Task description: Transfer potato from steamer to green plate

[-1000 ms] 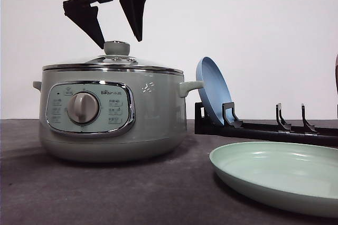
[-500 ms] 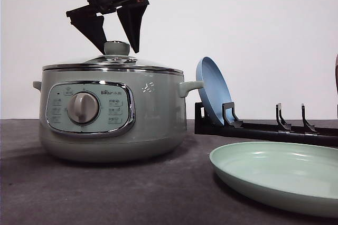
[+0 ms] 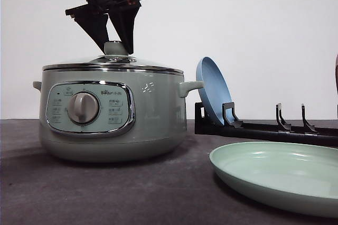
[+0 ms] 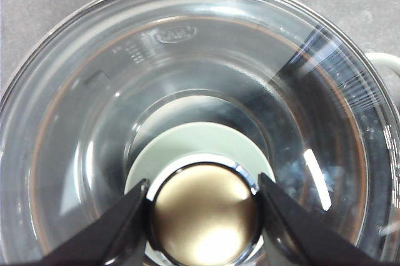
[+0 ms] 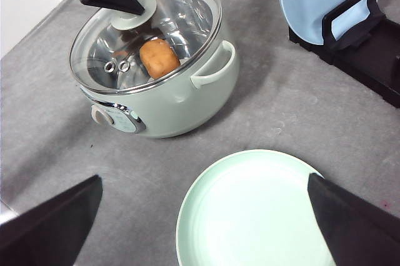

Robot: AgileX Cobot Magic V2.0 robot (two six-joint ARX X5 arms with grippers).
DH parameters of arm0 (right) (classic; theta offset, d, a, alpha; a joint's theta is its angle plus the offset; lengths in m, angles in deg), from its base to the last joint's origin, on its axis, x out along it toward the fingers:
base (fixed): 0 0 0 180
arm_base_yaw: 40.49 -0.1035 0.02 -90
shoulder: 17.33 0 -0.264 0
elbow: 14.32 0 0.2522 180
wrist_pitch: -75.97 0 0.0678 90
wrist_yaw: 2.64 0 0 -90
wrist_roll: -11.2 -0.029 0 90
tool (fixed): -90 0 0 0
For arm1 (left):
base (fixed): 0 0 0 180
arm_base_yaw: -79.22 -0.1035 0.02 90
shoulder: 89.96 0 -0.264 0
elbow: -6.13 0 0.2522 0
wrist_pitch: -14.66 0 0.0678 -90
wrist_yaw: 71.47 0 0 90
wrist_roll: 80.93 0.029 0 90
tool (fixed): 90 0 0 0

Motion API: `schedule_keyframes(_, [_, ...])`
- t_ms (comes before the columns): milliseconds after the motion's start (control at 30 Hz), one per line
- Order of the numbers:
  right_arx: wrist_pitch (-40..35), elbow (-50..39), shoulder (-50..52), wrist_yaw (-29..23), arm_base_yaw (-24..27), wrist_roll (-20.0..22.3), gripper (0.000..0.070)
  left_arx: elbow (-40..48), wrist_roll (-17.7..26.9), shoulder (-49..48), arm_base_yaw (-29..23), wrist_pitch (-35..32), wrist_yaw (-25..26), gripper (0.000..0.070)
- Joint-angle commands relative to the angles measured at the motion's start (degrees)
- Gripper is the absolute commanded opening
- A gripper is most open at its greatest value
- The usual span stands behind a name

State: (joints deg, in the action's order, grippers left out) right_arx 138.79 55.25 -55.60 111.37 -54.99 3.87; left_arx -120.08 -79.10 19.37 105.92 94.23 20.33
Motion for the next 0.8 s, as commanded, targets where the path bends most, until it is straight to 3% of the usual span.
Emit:
schedule_keyframes(0, [-0.33,0.76,-0.13,0.15,-0.09,-0.11,0.0665,-1.85,-0.92,1.55,0.33,0.35,0.48,0.0009])
schedule_keyframes(467, [-0.39,0.76,-0.20,-0.04,-0.09,-0.13,0.0665,-10.18,-0.83,-1.95,0.31,3.91,0.48,0.0009])
schedule_keyframes(767, [-0.39,0.76,-0.20,-0.03,-0.09,-0.16,0.0665,-10.72,-0.98,-7.16,0.31,5.49,0.48,0.0009])
